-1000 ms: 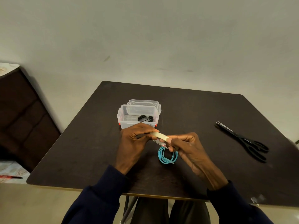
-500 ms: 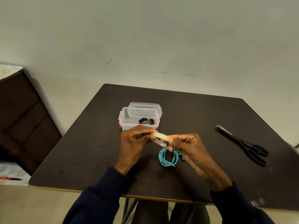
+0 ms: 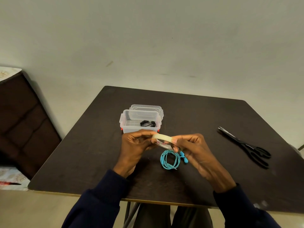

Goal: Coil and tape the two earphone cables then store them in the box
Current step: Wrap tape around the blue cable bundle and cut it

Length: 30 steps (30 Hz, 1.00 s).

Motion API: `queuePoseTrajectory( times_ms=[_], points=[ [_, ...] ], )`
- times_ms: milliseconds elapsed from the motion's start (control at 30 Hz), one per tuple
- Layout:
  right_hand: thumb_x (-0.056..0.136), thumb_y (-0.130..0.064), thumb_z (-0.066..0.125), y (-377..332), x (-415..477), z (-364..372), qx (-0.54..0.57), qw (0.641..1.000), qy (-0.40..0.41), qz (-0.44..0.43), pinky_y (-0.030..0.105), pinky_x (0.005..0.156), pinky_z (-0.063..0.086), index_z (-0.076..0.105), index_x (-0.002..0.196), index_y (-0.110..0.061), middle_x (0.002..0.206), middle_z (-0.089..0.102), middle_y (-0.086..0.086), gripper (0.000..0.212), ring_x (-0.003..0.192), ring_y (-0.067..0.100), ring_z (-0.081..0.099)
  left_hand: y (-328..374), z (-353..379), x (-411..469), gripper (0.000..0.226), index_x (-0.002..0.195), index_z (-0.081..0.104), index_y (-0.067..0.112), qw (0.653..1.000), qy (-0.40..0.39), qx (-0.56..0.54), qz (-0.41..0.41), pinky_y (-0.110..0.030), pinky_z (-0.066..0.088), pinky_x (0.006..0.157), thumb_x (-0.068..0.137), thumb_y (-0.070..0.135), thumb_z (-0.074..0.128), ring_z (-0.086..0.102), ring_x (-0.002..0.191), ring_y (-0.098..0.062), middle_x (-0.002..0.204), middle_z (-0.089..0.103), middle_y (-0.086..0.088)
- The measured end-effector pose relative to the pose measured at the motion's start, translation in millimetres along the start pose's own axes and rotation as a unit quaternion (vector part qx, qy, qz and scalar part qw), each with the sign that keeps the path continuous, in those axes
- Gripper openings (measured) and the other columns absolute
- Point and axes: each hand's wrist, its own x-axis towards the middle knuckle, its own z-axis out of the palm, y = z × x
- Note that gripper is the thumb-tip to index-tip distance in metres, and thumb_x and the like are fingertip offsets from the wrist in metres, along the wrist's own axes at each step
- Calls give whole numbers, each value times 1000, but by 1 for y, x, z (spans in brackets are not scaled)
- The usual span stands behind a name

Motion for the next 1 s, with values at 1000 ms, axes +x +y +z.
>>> queuePoseTrajectory(
  times_ms=[1000],
  points=[
    [91, 4, 60, -1, -1, 2, -95, 995, -22, 15, 26, 79, 56, 82, 90, -19, 81, 74, 18, 32, 81, 20, 69, 20, 2, 5, 33, 114, 76, 23, 933, -99, 311, 153, -27, 57, 89, 82, 17, 78, 64, 109, -18, 111, 71, 8]
  ],
)
